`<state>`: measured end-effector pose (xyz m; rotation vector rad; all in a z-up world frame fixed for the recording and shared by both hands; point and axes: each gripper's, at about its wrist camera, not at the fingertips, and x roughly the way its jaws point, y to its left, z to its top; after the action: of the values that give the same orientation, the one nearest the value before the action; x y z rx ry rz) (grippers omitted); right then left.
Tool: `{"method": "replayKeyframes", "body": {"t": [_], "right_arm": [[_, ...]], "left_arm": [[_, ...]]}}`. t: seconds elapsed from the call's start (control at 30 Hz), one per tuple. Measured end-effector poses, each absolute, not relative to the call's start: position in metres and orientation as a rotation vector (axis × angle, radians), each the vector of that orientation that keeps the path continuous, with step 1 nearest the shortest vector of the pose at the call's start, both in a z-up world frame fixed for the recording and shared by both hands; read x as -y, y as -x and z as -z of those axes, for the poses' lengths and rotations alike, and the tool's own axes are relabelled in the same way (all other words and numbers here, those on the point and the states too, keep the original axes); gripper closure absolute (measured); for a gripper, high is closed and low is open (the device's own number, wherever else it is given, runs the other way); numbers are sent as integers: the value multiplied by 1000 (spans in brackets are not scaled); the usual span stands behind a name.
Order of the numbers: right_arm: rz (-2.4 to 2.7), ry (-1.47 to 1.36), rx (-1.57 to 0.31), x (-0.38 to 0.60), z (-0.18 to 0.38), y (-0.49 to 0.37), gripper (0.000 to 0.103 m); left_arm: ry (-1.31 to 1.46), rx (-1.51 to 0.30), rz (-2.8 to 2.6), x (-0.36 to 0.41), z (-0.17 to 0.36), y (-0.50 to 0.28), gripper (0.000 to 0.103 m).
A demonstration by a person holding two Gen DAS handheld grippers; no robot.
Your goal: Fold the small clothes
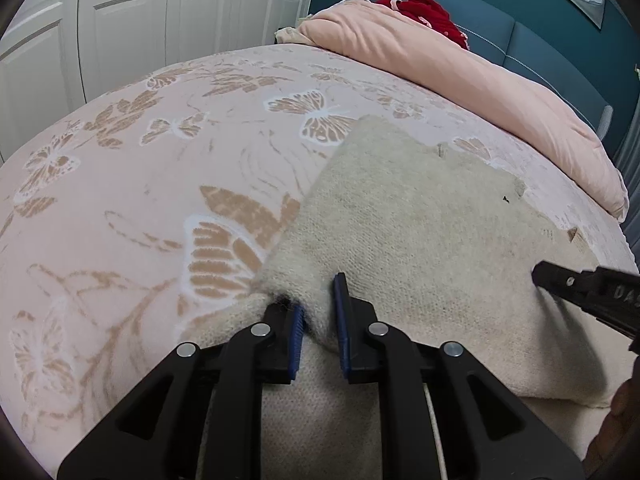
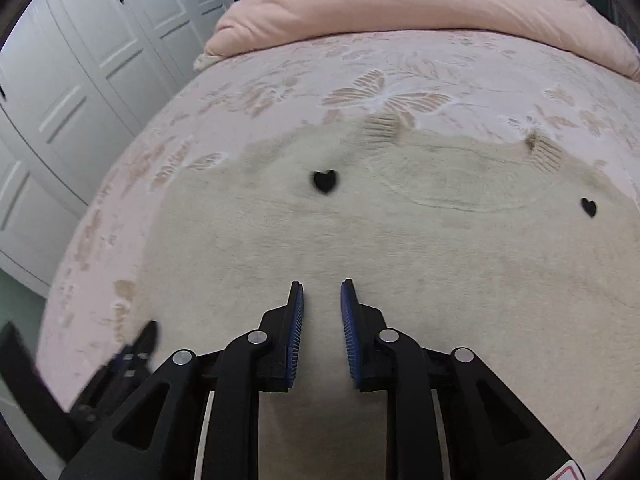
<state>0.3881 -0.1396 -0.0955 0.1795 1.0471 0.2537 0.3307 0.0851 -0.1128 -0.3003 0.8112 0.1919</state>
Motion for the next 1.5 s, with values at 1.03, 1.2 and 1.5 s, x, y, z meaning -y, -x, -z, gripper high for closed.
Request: {"method": "replayKeyframes", "body": {"t": [1.03,1.2,1.5], "right_arm": [[154,-336,-1007,337,59,-172,61],[203,-321,-1043,343,60,-87,45],[227,-406,-1121,358,74,10,33]], "left_arm": [[13,-892,-263,-51,101,-332,83],[110,-965,-220,-77,82,-278,18],[167,-1095,-205,-149,78,-127,17]]}}
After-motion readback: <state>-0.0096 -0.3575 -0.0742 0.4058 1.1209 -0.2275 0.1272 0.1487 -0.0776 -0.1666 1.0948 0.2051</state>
